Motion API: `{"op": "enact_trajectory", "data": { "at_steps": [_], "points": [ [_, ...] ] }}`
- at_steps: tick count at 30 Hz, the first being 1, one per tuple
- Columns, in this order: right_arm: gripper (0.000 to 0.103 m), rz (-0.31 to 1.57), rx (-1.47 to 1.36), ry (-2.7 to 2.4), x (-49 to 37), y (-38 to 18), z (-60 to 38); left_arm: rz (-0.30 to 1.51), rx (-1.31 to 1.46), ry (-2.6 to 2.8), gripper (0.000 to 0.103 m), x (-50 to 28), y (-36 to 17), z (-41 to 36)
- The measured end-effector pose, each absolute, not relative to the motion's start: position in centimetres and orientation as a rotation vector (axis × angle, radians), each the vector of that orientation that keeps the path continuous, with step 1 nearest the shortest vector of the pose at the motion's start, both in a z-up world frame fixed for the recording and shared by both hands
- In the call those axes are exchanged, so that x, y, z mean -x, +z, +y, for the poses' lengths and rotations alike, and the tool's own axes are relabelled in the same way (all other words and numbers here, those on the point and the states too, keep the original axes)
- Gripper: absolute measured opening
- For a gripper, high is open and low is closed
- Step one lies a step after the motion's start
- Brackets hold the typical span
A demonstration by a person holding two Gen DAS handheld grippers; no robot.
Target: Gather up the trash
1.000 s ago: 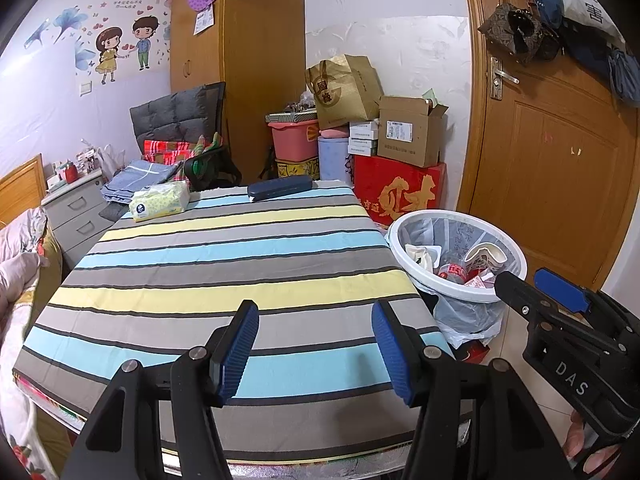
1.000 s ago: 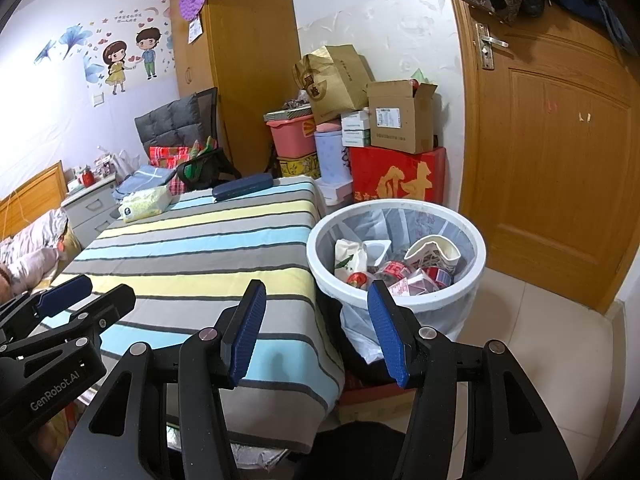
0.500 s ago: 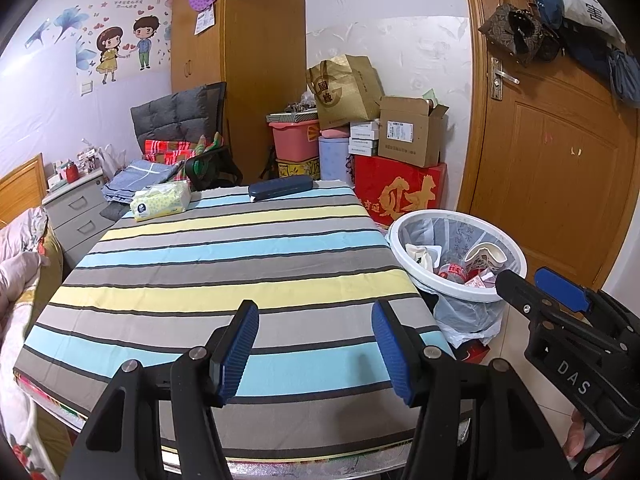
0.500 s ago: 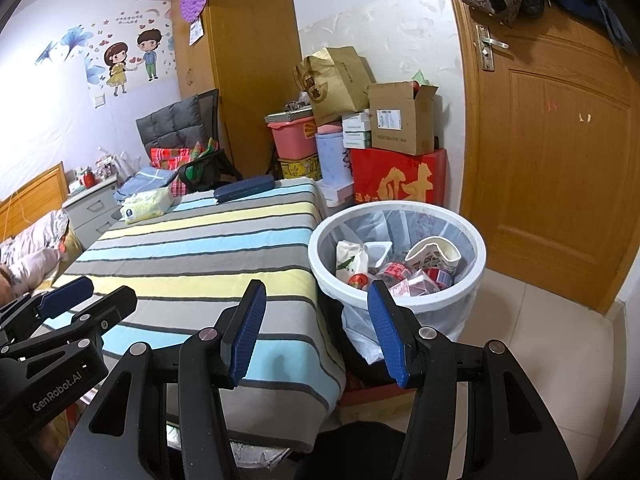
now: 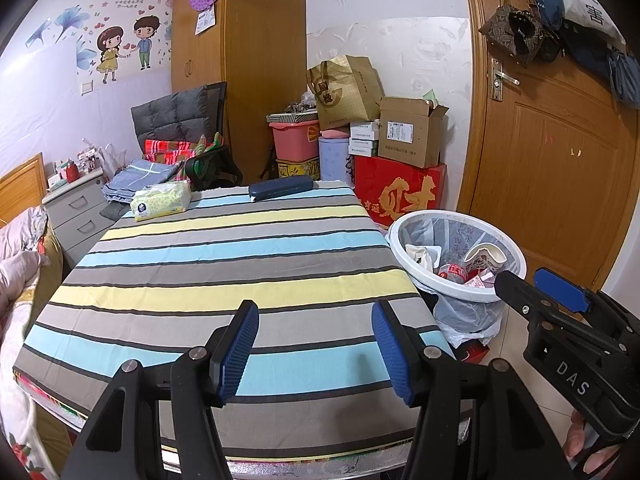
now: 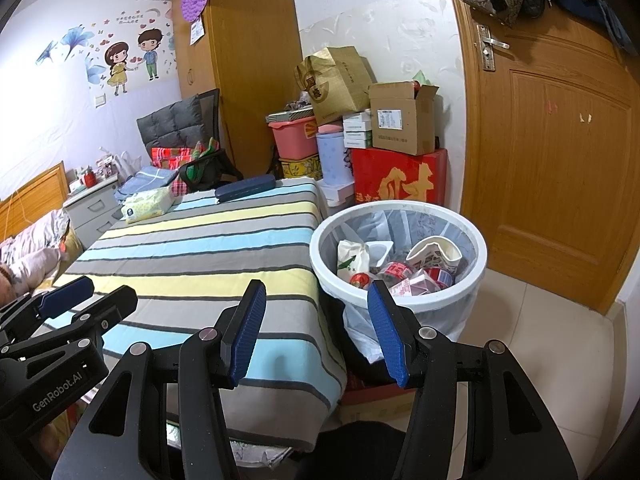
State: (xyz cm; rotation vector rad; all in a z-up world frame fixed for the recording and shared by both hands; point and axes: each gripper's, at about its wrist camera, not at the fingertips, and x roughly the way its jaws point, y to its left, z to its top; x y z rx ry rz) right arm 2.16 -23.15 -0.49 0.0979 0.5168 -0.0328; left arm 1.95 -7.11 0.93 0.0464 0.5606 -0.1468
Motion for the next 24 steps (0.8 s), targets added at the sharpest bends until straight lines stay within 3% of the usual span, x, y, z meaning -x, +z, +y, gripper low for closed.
{"op": "enact_trajectory", "data": {
  "at_steps": [24],
  "points": [
    [0.054,0.514,-0.095,-0.032,-2.11,-0.52,-22.81,0.573,-0.032,-0.150,0.059,-1.79,0.95,-6.89]
  ]
}}
